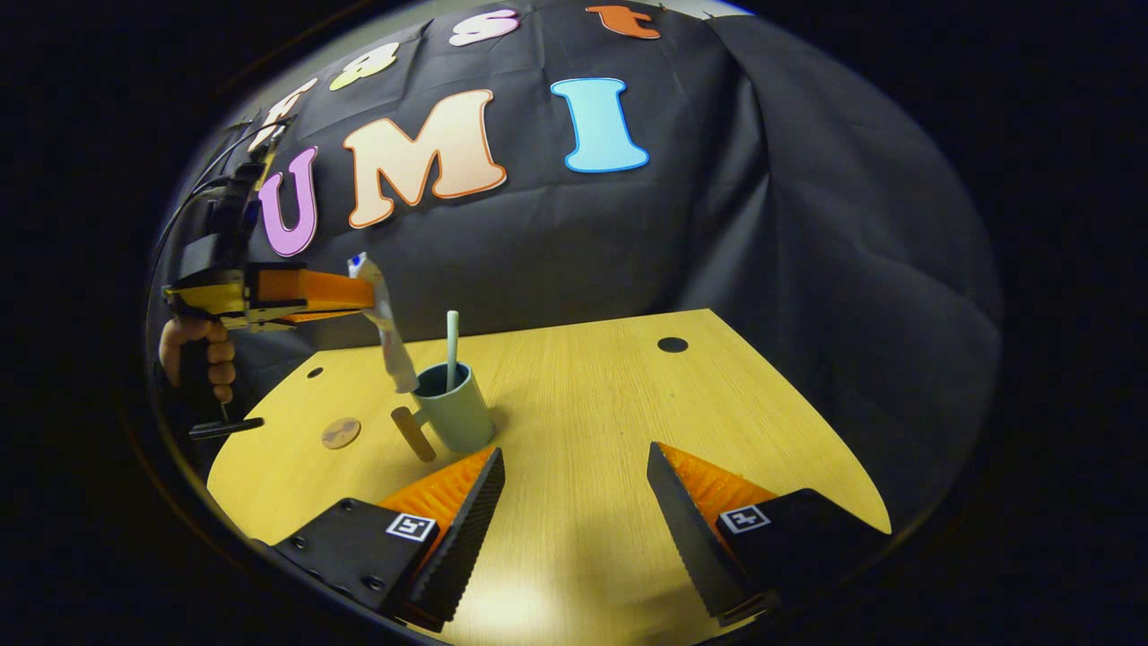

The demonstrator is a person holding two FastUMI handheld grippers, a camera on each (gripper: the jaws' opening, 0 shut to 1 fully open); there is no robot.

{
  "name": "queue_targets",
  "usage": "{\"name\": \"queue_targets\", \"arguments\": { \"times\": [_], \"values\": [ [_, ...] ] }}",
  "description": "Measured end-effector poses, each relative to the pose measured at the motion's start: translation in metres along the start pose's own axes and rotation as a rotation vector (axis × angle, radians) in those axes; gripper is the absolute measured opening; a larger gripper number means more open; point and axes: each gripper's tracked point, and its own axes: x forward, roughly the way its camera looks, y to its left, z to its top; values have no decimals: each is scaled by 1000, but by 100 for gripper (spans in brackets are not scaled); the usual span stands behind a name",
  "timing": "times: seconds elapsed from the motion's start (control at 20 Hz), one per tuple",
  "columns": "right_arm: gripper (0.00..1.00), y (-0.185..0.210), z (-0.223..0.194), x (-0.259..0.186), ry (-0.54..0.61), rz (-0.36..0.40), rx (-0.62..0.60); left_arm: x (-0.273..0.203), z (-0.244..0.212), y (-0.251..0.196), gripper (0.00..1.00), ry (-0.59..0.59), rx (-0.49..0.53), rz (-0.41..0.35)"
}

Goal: Put the toothbrush and toothpaste on the desktop into the cup, then pick up the cup and place it on the coaster on the desktop.

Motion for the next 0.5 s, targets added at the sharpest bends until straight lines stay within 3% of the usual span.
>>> {"name": "queue_targets", "arguments": {
  "times": [0.15,0.5],
  "values": [
    [98,-10,-8,-12,12,-12,2,24,-8,-2,0,-5,-22,18],
    [99,-26,-8,-9,51,2,34,40,-58,3,1,130,-82,72]
  ]
}}
